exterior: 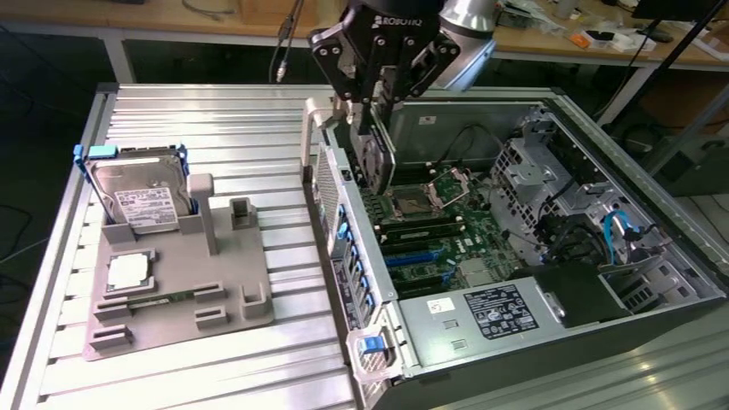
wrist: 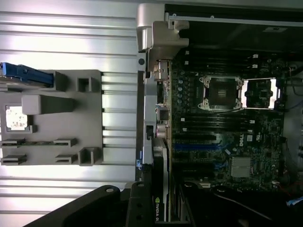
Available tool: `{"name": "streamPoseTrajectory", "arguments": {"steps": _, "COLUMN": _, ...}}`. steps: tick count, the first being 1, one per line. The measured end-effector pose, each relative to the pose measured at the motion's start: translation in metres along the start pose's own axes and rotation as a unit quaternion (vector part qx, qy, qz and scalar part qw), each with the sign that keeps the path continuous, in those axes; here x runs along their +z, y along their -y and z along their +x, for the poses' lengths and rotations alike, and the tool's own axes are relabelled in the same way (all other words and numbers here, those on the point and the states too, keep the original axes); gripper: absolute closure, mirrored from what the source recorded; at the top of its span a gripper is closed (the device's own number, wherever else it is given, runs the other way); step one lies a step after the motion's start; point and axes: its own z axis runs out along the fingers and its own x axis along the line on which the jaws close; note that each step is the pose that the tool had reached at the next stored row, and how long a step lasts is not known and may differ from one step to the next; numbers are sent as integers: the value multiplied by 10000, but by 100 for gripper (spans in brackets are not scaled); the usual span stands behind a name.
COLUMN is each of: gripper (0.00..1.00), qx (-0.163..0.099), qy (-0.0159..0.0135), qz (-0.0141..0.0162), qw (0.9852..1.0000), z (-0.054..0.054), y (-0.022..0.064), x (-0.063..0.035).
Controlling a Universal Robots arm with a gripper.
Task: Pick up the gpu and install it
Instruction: 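Pick up the gpu and move the gpu toward the slot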
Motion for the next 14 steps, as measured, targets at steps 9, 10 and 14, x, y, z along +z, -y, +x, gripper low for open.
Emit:
{"name": "streamPoseTrajectory", "arguments": {"steps": 9, "gripper": 73, "qx": 0, "qy": 2, "qz": 0, "qw": 10000, "z": -378, "y": 13, "x": 22}}
{"name": "streamPoseTrajectory", "arguments": {"steps": 10, "gripper": 73, "qx": -1, "qy": 2, "qz": 1, "qw": 10000, "z": -429, "y": 15, "x": 23}}
{"name": "streamPoseTrajectory", "arguments": {"steps": 14, "gripper": 73, "qx": -1, "qy": 3, "qz": 0, "qw": 10000, "z": -614, "y": 22, "x": 32}}
